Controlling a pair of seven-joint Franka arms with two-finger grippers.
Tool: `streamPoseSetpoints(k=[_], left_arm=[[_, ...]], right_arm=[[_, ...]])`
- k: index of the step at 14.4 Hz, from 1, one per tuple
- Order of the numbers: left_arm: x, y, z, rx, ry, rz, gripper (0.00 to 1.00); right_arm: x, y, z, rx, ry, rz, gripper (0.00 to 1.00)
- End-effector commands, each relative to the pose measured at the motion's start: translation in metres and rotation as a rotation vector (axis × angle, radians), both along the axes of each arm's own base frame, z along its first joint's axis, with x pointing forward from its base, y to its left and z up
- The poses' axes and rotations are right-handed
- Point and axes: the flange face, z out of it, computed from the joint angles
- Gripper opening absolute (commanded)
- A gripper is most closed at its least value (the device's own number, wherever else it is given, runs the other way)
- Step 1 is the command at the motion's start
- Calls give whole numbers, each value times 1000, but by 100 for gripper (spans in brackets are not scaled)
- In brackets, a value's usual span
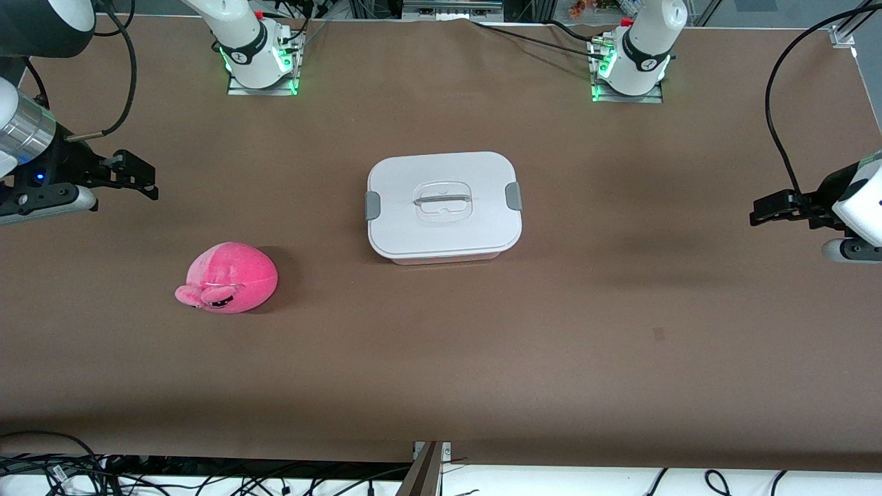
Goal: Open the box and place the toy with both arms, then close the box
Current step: 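Move the left gripper toward the white box lid handle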
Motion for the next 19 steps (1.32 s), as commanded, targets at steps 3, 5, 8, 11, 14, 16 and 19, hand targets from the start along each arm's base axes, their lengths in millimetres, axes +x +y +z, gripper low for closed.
streamPoseSetpoints(k=[3, 5, 8, 11, 14, 16, 19], left_arm=[[6, -1, 6, -13, -14, 10, 100], [6, -3, 6, -17, -14, 10, 100], [6, -20, 6, -18, -12, -17, 100], [1, -95, 5, -21, -9, -144, 100], [-17, -194, -1, -15, 2, -311, 100], [-36, -261, -13, -44, 30, -417, 100], [-78, -362, -41, -38, 78, -587, 100]], right_arm=[[-1, -6, 3, -9, 3, 1, 100], [0, -7, 3, -9, 1, -1, 100], [-1, -7, 1, -9, 9, -1, 100], [-2, -7, 0, -10, 15, -1, 100], [-1, -7, 1, -11, 4, -1, 100], [4, -5, 2, -2, -21, -2, 100], [7, -3, 1, 2, -34, -2, 100]])
